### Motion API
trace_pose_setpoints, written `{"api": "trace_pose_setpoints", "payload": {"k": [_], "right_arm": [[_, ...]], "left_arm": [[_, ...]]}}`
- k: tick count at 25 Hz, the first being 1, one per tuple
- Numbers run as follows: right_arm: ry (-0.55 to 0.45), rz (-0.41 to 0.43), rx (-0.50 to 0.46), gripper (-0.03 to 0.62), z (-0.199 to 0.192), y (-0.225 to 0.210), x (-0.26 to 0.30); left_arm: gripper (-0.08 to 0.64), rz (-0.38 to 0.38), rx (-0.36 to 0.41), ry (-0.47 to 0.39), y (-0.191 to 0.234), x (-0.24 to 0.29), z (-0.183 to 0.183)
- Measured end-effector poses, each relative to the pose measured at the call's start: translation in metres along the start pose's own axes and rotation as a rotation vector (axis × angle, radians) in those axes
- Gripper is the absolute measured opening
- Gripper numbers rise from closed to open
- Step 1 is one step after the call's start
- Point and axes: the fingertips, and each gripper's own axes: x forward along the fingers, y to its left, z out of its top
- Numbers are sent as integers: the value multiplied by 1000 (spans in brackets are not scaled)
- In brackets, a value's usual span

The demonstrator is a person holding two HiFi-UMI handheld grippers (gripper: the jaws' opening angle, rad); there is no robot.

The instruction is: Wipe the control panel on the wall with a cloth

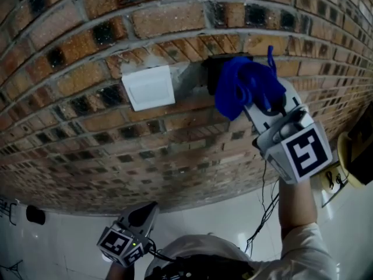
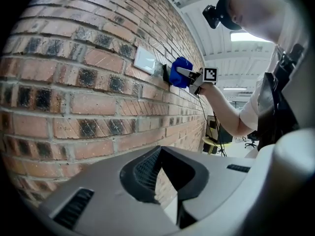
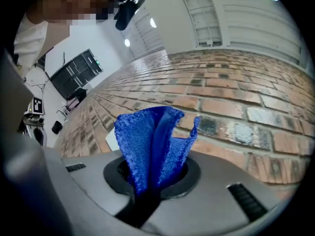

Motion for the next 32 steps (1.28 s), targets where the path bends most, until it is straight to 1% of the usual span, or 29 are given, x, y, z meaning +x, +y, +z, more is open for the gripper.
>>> {"api": "trace_pose_setpoints", "payload": {"k": [3,6,8,10,14,19,22,24,26,28,30,32], "right_arm": [[8,57,7,89,-3,27,26],[1,54,32,89,-5,31,39],[-5,44,36,89,-5,27,37],[4,21,33,89,-6,19,29],[42,-61,20,89,-18,-13,7],[57,-142,-33,89,-33,-53,-18],[104,-189,-27,89,-53,-72,-27],[123,-207,-14,89,-64,-81,-30],[118,-211,2,89,-66,-82,-31],[98,-204,-2,89,-54,-74,-32],[63,-170,-4,89,-34,-55,-29],[34,-117,-6,89,-17,-30,-19]], "left_arm": [[4,1,4,-9,-2,-1,1],[4,11,-5,-18,0,-5,2],[5,22,-10,-16,3,-8,1],[4,28,-11,-11,5,-10,-2],[5,19,-8,-5,3,-6,-2],[3,-10,6,-3,-4,4,2],[4,-27,13,-7,-9,9,2],[4,-32,17,-7,-11,10,3],[3,-32,20,-7,-11,9,4],[4,-28,16,-5,-10,7,4],[3,-21,11,-2,-9,5,3],[3,-18,9,-1,-9,4,2]]}}
